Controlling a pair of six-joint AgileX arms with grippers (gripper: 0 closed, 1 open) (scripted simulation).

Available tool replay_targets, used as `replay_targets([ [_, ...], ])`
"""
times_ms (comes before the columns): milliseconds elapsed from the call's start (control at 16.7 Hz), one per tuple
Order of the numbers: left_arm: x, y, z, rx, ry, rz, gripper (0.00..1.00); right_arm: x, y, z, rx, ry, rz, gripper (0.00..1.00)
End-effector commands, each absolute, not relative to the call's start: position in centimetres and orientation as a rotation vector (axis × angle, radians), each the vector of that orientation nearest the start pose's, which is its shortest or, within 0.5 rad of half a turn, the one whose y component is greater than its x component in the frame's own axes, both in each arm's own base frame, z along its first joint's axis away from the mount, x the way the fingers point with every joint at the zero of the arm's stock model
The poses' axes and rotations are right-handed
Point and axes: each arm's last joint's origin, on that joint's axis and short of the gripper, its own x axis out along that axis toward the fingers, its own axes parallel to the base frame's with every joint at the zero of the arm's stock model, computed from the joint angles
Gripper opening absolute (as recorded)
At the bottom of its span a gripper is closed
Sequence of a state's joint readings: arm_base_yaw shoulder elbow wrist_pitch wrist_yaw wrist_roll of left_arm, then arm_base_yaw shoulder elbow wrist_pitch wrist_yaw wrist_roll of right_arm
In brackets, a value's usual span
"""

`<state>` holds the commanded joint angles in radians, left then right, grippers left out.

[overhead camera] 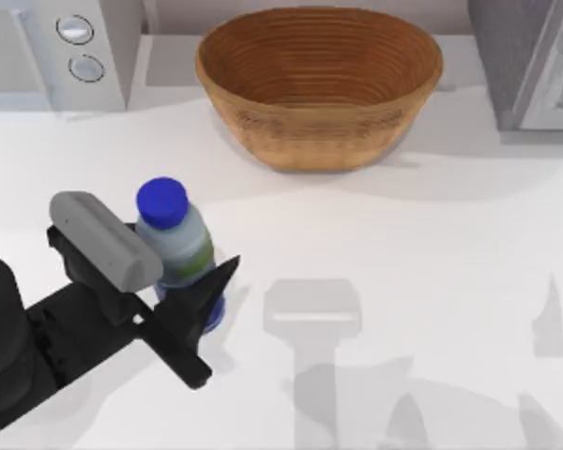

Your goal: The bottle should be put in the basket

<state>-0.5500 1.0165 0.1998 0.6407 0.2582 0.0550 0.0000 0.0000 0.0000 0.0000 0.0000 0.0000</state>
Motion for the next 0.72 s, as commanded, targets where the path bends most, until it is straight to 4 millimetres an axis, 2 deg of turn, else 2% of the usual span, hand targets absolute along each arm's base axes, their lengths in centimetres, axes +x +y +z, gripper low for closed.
replay_targets([
  [300,13.6,-8.8,16.5,0.073,0.188,-0.803,0.00,10.6,-0.1,16.0,0.000,0.000,0.000,1.00],
  [720,13.3,-8.6,16.3,0.076,0.197,-0.805,0.00,10.6,-0.1,16.0,0.000,0.000,0.000,1.00],
])
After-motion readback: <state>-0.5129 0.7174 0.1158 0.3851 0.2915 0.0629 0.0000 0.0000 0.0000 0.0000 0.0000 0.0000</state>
